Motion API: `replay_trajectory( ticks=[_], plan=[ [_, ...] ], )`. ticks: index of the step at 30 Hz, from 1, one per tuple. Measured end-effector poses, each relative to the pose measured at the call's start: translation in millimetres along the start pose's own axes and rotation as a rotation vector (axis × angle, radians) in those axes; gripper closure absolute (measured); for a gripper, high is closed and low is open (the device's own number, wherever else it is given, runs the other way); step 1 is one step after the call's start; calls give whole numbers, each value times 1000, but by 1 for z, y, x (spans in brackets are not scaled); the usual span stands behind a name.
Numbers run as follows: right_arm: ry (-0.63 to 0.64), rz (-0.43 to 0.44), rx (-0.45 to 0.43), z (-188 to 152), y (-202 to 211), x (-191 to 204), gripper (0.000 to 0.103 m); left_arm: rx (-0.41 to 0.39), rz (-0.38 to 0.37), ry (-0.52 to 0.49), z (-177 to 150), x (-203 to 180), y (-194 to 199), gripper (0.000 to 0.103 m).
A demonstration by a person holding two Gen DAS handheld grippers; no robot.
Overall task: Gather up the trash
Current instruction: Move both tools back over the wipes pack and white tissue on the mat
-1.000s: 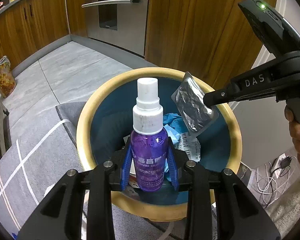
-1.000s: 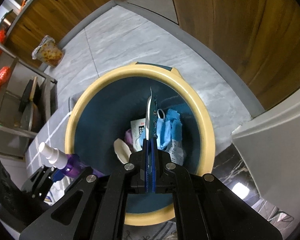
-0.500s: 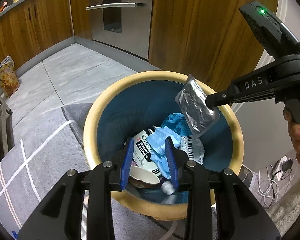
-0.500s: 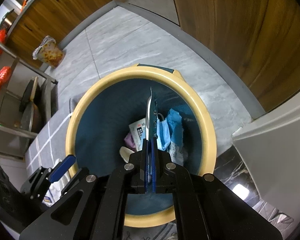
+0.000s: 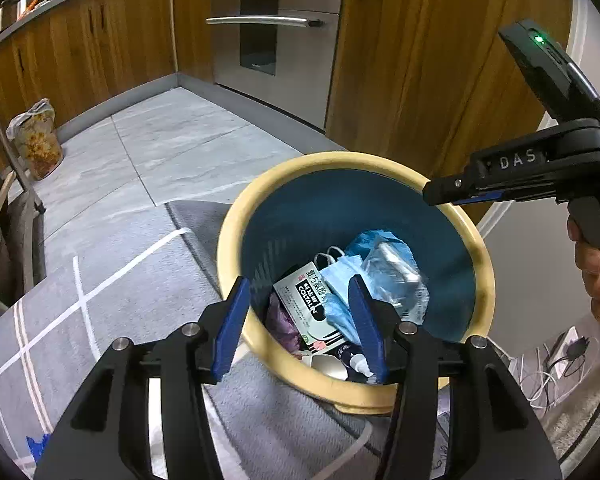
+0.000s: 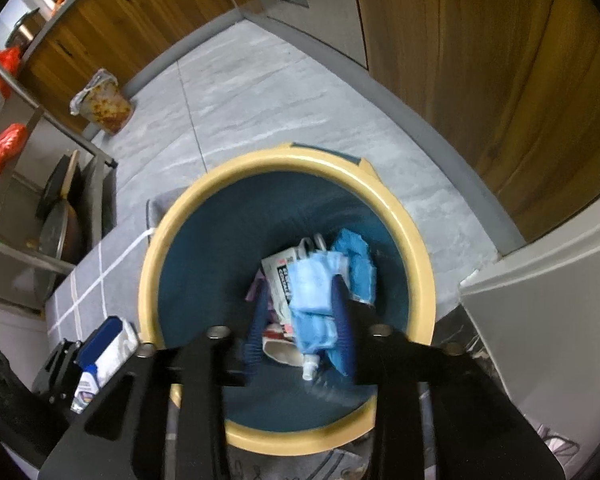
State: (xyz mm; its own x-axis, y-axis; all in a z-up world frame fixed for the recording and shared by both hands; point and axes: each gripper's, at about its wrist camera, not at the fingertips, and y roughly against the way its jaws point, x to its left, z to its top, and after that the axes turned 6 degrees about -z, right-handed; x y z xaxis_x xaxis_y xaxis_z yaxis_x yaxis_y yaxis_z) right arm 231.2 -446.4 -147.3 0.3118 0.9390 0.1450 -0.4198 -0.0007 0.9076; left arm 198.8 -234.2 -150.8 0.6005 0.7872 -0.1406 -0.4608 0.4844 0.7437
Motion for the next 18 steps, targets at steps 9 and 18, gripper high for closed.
replay_trajectory(
  ticks=[9, 18],
  plan=[
    [-39, 15, -91, -8, 30, 0, 17, -72, 88, 26, -6, 3, 41, 11],
    [-11, 32, -140, -26, 54, 17, 9, -96, 138, 65, -17, 13, 83, 6]
  ],
)
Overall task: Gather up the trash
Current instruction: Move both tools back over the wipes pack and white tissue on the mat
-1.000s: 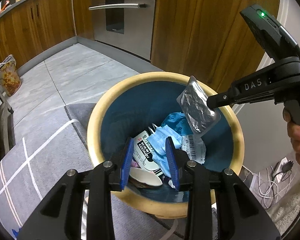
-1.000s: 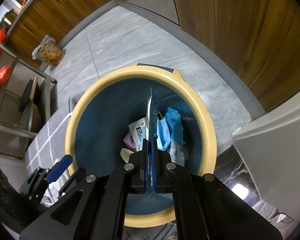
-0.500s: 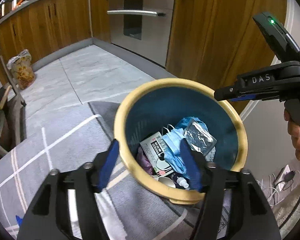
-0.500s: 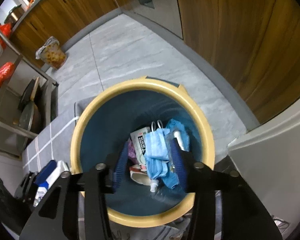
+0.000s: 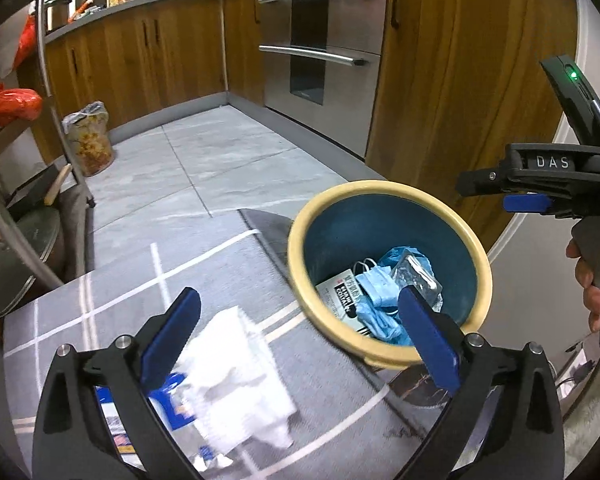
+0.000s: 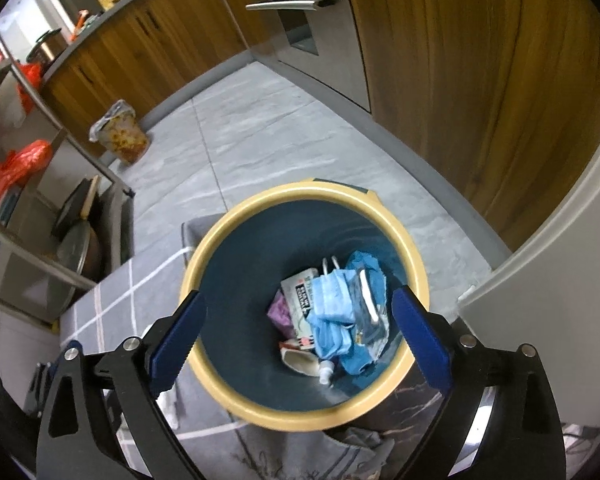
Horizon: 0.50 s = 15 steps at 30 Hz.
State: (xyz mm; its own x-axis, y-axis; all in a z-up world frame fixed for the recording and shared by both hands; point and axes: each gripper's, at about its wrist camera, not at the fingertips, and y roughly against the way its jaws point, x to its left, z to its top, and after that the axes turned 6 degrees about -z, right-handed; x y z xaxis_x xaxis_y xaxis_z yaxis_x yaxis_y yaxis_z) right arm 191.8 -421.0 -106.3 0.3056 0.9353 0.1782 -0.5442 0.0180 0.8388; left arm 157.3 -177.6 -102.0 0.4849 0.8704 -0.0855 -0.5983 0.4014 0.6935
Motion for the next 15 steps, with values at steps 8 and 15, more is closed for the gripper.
replay_trajectory(
  ticks=[8, 15],
  plan=[
    [68, 36, -23, -16, 21, 33, 9, -27, 53, 49, -11, 23, 46, 6],
    [102, 84, -26, -27, 33, 67, 8, -30, 139, 86, -29, 53, 84, 6]
  ],
)
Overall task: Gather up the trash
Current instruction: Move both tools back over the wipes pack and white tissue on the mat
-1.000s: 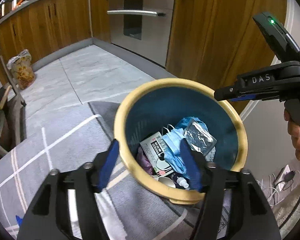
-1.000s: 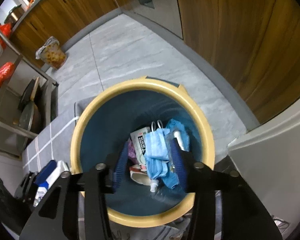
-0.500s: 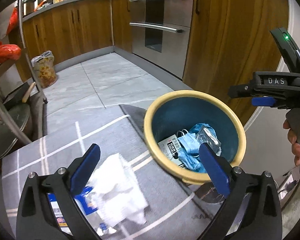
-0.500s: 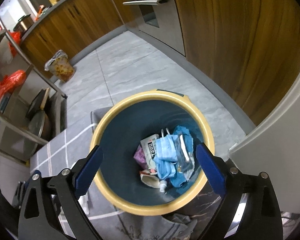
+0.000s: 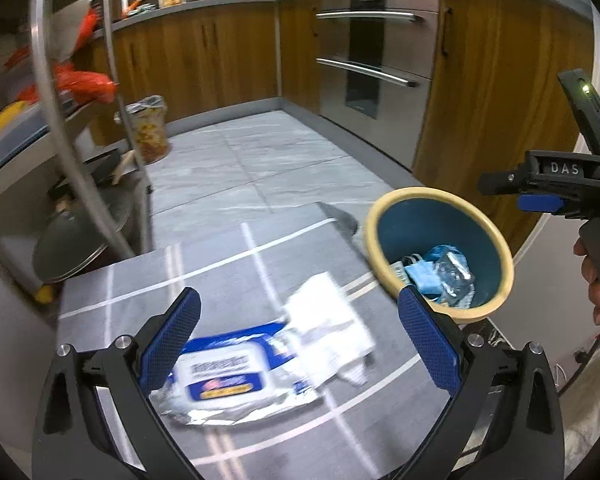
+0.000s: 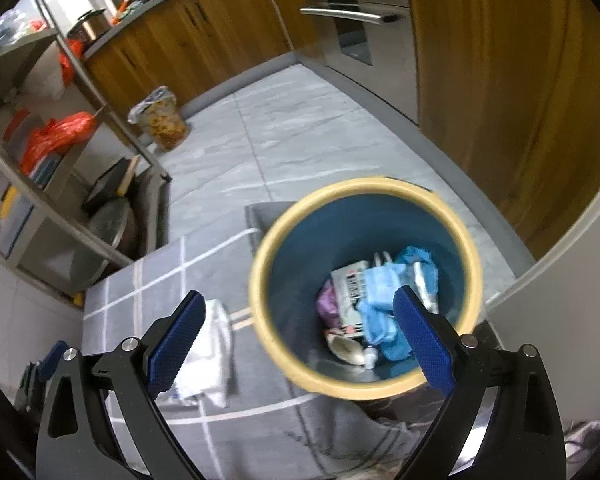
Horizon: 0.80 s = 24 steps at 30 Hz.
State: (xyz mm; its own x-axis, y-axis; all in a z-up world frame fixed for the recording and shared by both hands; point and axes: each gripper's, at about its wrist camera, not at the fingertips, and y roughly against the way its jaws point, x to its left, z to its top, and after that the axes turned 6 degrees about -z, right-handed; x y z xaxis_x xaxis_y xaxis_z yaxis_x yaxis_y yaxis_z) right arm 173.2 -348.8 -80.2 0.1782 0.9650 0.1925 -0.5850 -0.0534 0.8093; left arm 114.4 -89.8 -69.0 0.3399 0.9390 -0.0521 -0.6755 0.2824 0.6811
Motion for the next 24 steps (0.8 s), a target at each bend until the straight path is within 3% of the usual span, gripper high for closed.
replay_trajectory(
  ticks=[7, 14, 24],
  plan=[
    [83, 27, 9, -11, 2, 43, 8, -4, 84, 54, -20, 39, 36, 6],
    [78, 70, 56, -22, -6, 73, 8, 14, 167, 86, -46, 72, 62, 6],
    [126, 70, 98, -29, -19, 115, 8, 28, 205, 119, -62, 99, 67, 6]
  ],
)
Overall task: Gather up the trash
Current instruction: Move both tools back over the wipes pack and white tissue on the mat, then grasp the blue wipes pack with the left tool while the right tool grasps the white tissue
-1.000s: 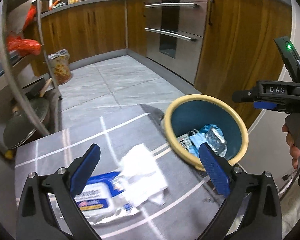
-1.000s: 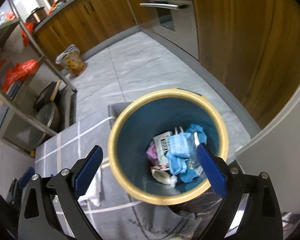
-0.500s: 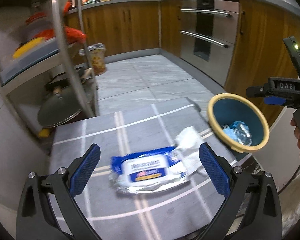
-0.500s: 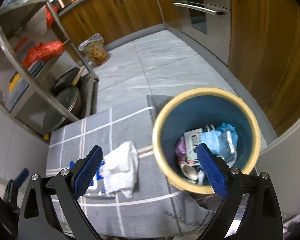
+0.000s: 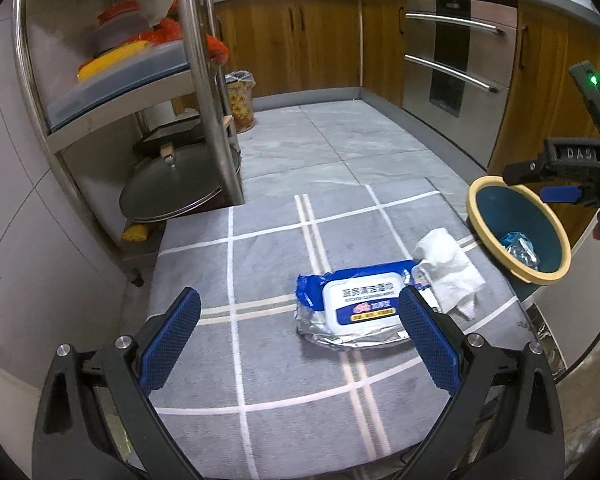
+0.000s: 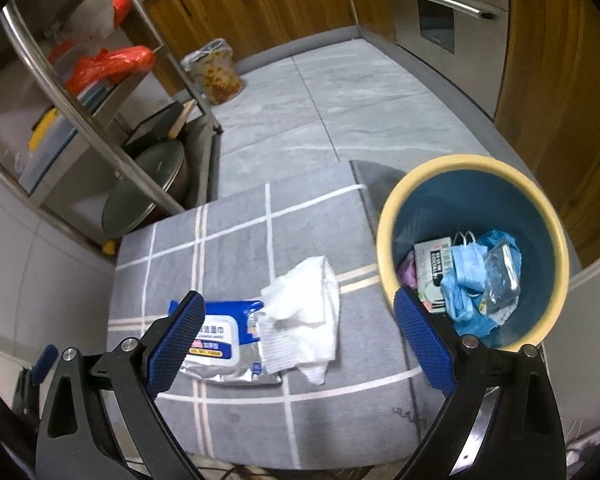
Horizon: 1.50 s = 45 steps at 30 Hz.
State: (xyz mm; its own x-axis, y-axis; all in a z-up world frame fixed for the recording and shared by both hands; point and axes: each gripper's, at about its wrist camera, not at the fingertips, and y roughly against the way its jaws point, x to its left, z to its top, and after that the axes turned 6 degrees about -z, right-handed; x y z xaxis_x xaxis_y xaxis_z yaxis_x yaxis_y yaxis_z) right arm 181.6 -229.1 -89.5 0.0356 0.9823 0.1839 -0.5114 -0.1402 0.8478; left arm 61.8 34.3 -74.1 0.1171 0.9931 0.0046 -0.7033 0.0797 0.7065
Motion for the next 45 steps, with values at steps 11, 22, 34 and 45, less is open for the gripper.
replay_trajectory(
  ticks=[11, 22, 34, 45],
  plan=[
    [21, -47, 85, 3, -46, 28, 8, 64, 30, 36, -11, 28, -35, 6],
    [69, -125, 154, 4, -87, 25, 8, 186, -1, 128, -26, 35, -85, 6],
    [132, -148, 211, -2, -113, 24, 8, 272, -10, 187, -34, 31, -117, 15],
    [118, -124, 266, -6, -128, 20, 10, 316, -87, 263, -39, 33, -131, 46]
  ],
)
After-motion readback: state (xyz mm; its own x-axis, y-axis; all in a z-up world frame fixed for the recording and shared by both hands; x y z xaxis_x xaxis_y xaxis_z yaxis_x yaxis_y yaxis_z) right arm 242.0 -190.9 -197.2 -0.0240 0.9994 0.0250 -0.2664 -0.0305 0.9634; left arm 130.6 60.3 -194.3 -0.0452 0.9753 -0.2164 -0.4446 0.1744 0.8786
